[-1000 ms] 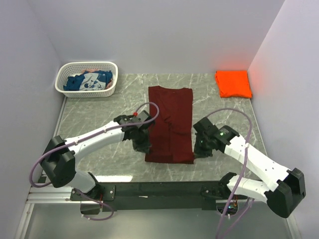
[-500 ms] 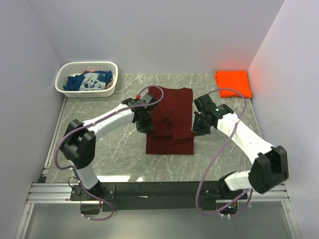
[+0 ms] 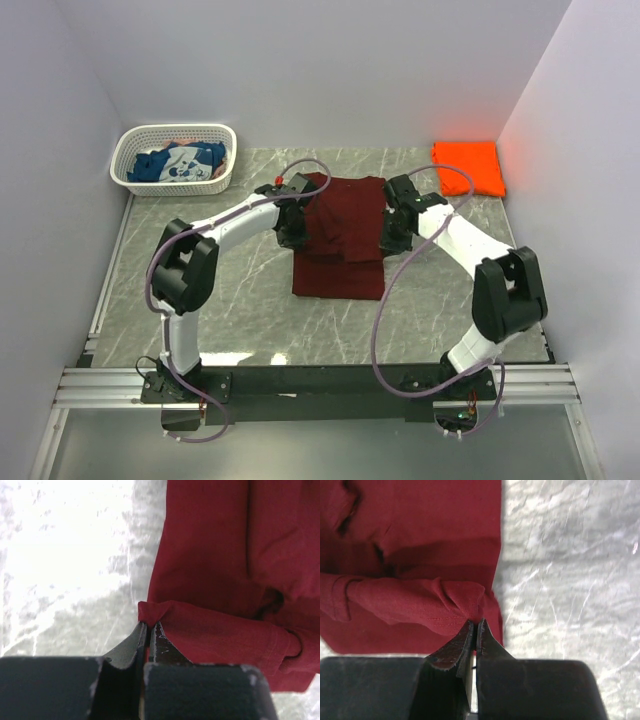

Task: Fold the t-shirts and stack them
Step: Fold the tshirt

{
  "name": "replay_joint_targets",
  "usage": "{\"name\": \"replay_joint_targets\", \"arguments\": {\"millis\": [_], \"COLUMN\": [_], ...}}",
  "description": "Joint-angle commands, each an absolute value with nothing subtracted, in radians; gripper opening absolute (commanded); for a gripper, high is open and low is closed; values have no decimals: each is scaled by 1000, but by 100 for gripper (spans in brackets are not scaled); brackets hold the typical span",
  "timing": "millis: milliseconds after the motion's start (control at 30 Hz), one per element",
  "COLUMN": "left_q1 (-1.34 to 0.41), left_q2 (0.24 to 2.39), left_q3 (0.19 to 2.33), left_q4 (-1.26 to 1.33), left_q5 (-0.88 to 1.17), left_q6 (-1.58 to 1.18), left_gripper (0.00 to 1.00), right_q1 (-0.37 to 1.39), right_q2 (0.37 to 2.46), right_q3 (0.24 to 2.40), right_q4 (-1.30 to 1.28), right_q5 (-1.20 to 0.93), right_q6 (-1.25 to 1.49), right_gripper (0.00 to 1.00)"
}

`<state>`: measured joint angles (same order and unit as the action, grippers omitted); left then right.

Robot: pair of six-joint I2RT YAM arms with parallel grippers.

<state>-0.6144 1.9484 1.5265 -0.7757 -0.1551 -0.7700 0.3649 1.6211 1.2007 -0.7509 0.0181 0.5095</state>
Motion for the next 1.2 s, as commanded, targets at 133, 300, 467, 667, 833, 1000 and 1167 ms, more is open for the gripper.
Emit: {"name": "replay_joint_targets", "arguments": {"millis": [133, 300, 467, 667, 833, 1000, 1167], "left_q1": [-598, -598, -595, -595, -595, -595, -610], "left_q2": [1999, 2008, 2026, 2036, 2019, 1902, 1760], "left_q3": [1568, 1552, 1539, 1509, 1519, 1487, 1402], "left_q4": [-692, -650, -634, -618, -643, -664, -693], "left_q5": [-202, -192, -210, -250, -265, -281, -259], "left_q6": [-716, -700, -706, -727, -726, -755, -842], "left_gripper": [1, 1, 1, 16, 47, 64, 63], "right_q1": [328, 308, 298, 296, 298, 305, 374], "right_q2": [1687, 1681, 1704, 1761, 1761, 1649, 1536], "right_q3": [1241, 1210, 1213, 1212, 1236, 1261, 1223], "right_q4": [-706, -684, -663, -626, -640, -653, -618], "right_q5": [64, 75, 75, 58, 34, 3, 3], "right_q6": [477, 485, 477, 479, 477, 468, 454], "right_gripper": [0, 0, 0, 7, 32, 36, 33]}}
